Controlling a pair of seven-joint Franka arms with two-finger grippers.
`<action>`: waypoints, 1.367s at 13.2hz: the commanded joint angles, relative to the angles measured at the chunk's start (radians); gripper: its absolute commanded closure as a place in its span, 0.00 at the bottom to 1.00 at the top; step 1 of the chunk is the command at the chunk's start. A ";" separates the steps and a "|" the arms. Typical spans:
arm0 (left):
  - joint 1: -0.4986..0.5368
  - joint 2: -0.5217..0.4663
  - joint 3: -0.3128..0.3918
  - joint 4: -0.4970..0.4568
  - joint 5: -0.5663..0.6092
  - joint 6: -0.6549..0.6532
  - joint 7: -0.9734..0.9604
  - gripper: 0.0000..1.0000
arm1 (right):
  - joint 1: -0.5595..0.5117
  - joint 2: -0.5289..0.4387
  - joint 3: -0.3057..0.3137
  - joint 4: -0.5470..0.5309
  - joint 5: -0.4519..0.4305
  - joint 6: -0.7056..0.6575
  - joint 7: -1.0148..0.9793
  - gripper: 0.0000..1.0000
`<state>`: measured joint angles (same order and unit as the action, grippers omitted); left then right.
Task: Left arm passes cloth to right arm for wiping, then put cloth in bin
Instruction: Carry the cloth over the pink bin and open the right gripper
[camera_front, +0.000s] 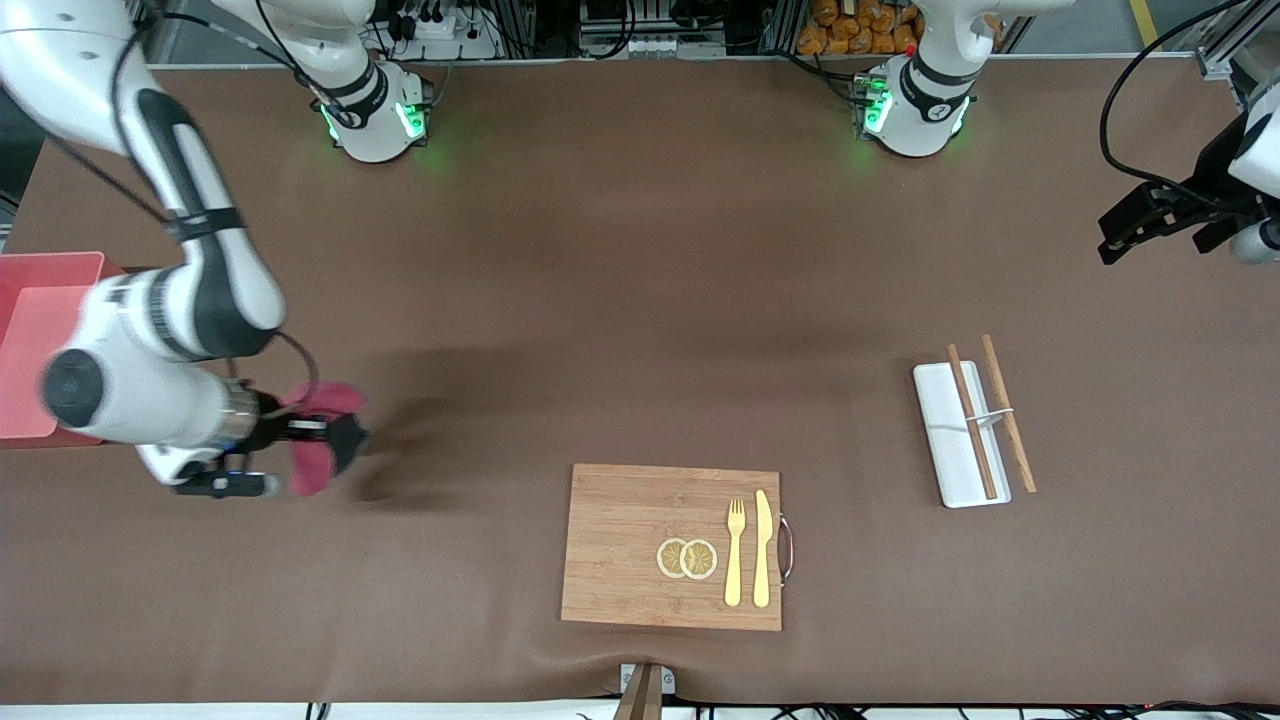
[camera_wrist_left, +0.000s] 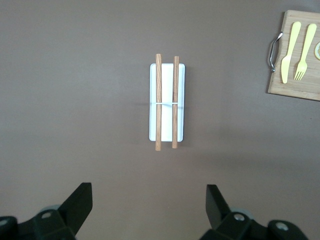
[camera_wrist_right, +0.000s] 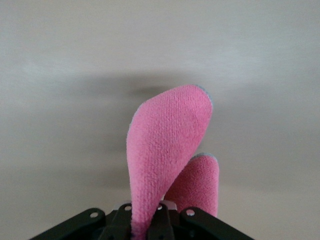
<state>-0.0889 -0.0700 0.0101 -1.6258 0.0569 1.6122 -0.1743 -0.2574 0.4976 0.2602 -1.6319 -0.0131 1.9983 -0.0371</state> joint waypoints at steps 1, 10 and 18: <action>-0.012 -0.010 0.002 -0.006 0.009 0.009 -0.007 0.00 | -0.126 -0.079 0.021 -0.002 -0.028 -0.096 -0.175 1.00; 0.003 -0.017 0.005 -0.006 0.009 -0.028 0.004 0.00 | -0.449 -0.085 0.017 0.216 -0.182 -0.293 -0.711 1.00; 0.005 -0.020 0.005 -0.006 0.009 -0.018 0.010 0.00 | -0.643 0.169 0.017 0.216 -0.228 0.038 -0.993 1.00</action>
<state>-0.0878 -0.0727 0.0176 -1.6261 0.0569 1.5933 -0.1742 -0.8638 0.6232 0.2525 -1.4389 -0.2212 2.0030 -0.9754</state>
